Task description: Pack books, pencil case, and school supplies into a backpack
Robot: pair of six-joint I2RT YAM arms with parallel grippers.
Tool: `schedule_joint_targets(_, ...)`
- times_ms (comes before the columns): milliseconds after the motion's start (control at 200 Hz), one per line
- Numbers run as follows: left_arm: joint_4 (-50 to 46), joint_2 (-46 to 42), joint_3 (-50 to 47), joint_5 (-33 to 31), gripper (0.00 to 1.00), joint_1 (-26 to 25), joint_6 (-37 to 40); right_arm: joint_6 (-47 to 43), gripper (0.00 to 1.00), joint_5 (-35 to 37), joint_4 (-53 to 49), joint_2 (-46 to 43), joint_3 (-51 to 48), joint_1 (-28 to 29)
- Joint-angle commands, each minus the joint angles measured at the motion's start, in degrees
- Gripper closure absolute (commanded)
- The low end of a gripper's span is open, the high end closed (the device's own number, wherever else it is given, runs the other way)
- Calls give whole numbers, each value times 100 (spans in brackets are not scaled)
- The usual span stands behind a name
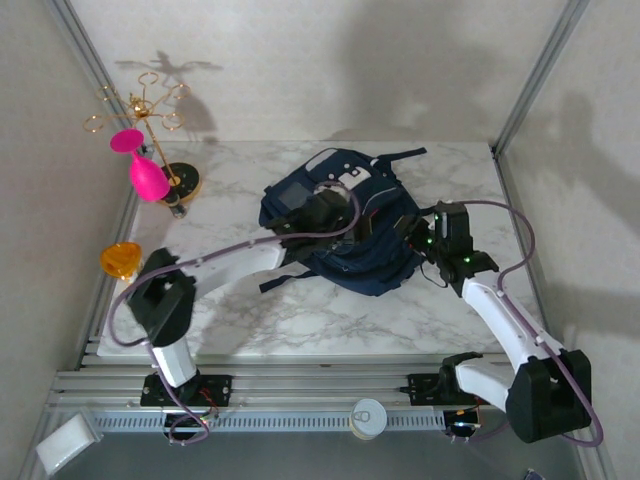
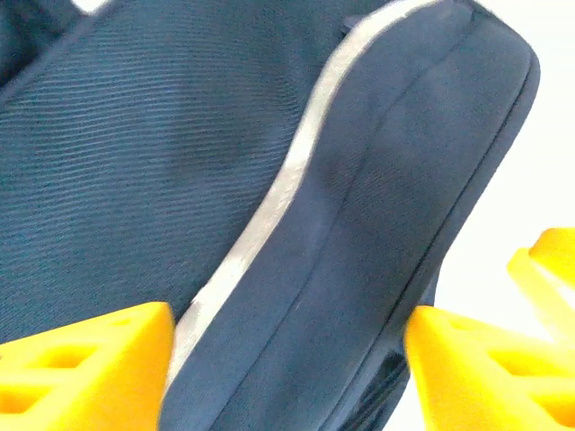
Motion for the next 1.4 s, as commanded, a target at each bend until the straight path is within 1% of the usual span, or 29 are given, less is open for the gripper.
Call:
schedule_joint_targets(0,557,-765,-790,-47,25,548,-178,-382,48,156,-611,105,43,295)
schedule_joint_targets(80,509,-937,-1233,-4,22,985,-250,-429,45,215,-799,360,241,681)
schedule_joint_targets(180,818,-1016,-1788,24,18,1428,-356,-296,42,273,-891,633,336,1221)
schedule_joint_targets(250,1048,-851,-1987,115,13,1727,-440,-151,41,332,-837,794,306,1571)
schedule_joint_targets(305,1183,-553,-1979,319,13,1925,-475,-3,40,320,-681,914,228,1778)
schedule_joint_targets(370,1425,-204,-1901,482,14,2035,-467,105,39,242,-434,1079,148,1943)
schedule_joint_targets(471,2064,240,-1870,730,15,2030,-518,73,38,195,-217,1381,103,1969)
schedule_joint_targets(526,2117,544,-1743,869,21,2021,-571,-36,37,296,-201,1527,160,1931)
schedule_joint_targets(601,2012,802,-1687,836,27,1990,-652,-259,36,430,-255,1743,304,1816)
schedule_joint_targets(686,2242,767,-2010,746,35,1919,-848,-517,36,318,-226,1909,412,1566)
schedule_joint_targets(741,2486,687,-2257,764,41,1818,-949,-715,35,243,-128,1984,460,1399)
schedule_joint_targets(836,2629,608,-2486,761,50,1584,-1095,-1134,35,220,-74,2201,706,1109)
schedule_joint_targets(921,2627,537,-2598,653,54,1333,-1233,-1544,34,195,-84,2434,1023,915)
schedule_joint_targets(986,2623,457,-2670,547,55,1177,-1340,-1733,33,276,-259,2566,1291,827)
schedule_joint_targets(1071,2616,357,-2650,441,53,1133,-1423,-1882,32,380,-589,2528,1536,802)
schedule_joint_targets(1141,2508,276,-2524,378,52,1141,-1393,-1932,31,462,-836,2364,1510,801)
schedule_joint_targets(1307,2247,19,-2293,168,48,1115,-1338,-1802,28,1048,-1575,1843,1348,819)
schedule_joint_targets(1392,2328,-55,-2301,208,46,1061,-1446,-1581,27,1218,-1852,1559,1275,1037)
